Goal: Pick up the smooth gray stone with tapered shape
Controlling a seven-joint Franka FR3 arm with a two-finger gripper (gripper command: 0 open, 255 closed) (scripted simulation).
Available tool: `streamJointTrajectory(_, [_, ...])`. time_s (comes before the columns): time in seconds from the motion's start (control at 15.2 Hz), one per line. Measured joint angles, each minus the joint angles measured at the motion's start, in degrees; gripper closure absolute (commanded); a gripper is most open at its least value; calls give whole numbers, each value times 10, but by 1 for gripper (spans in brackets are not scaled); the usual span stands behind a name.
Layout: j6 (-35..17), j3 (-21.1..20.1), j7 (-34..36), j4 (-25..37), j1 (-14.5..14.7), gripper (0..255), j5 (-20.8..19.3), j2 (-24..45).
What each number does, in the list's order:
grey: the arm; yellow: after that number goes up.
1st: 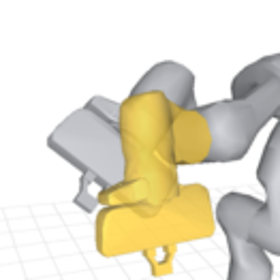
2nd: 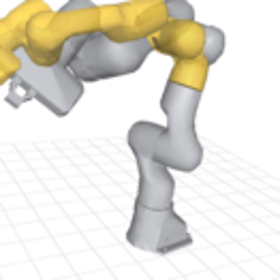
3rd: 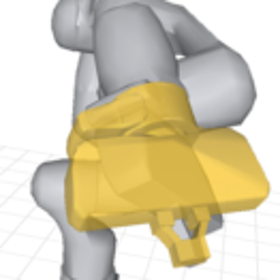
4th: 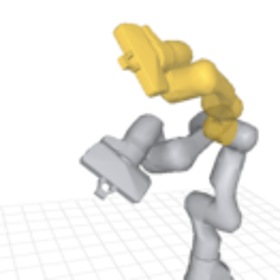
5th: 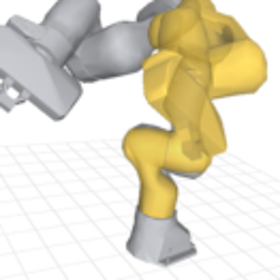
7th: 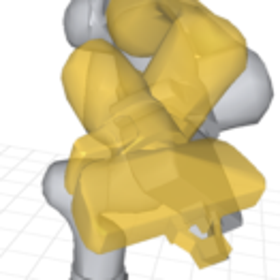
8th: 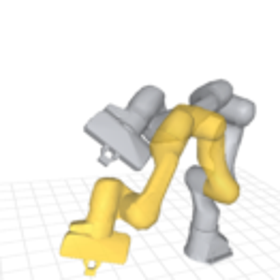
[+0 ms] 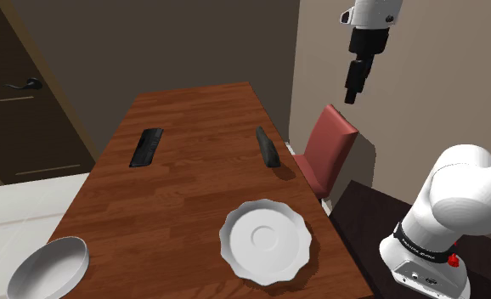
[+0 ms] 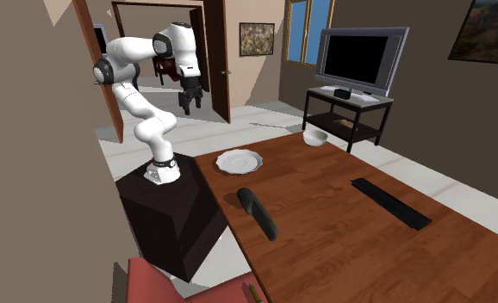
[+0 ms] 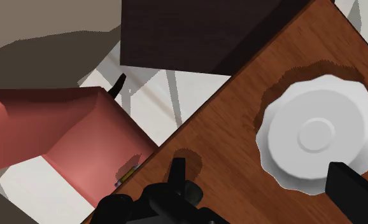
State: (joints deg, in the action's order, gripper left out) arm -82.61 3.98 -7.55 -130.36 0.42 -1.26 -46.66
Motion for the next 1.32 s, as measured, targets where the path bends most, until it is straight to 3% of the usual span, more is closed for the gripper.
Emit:
streamJointTrajectory(0.2, [-23, -1, 6, -7, -1, 0, 2, 17])
streamJointTrajectory(0.66, [-146, 3, 32, -27, -9, 0, 5, 118])
streamJointTrajectory(1.32, [-298, 17, 58, 14, -20, 0, 15, 308])
